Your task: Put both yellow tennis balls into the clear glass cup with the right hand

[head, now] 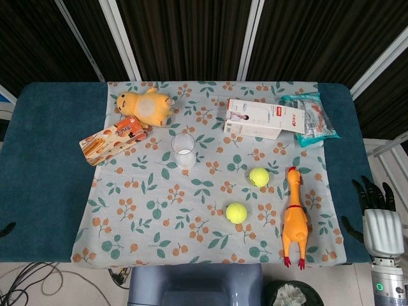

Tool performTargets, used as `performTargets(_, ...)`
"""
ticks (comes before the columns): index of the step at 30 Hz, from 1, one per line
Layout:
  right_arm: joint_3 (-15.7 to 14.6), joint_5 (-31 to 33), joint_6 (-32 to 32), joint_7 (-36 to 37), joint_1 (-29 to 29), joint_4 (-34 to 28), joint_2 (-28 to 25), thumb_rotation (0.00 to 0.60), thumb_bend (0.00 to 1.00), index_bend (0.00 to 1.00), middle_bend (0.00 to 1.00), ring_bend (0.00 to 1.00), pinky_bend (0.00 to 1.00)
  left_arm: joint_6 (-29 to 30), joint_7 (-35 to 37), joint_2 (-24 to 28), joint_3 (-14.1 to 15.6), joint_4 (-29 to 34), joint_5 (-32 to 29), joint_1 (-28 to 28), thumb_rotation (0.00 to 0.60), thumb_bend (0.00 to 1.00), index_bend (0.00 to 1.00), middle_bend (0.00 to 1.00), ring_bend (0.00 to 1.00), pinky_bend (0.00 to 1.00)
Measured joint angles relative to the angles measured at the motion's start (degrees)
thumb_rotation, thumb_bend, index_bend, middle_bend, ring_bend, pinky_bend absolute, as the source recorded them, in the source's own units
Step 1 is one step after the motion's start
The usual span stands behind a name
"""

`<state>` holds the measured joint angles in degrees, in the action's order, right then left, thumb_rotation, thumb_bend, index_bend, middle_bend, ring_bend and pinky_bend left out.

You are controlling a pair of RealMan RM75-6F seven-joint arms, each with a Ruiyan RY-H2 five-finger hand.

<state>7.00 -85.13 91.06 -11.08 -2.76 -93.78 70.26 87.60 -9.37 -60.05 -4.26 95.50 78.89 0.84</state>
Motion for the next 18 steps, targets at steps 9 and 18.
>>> performTargets(9, -0.3, -0.3, -0.7, 0.6, -0.2, 0.1, -0.2, 0.6, 0.33, 0.13, 0.08, 0.13, 0.0, 0.5, -0.6, -0.1, 0.1, 0.3, 0.2, -0.2, 0.6, 0.01, 0.05, 0.0, 0.0, 0.05)
performTargets(18, -2.0, -1.3, -3.3, 3.3, -0.5, -1.6, -3.2, 0.6, 0.33, 0.11, 0.07, 0.1, 0.0, 0.5, 0.0, 0.2, 0.0, 0.5, 0.0, -0.3, 0.6, 0.01, 0.05, 0.0, 0.0, 0.05)
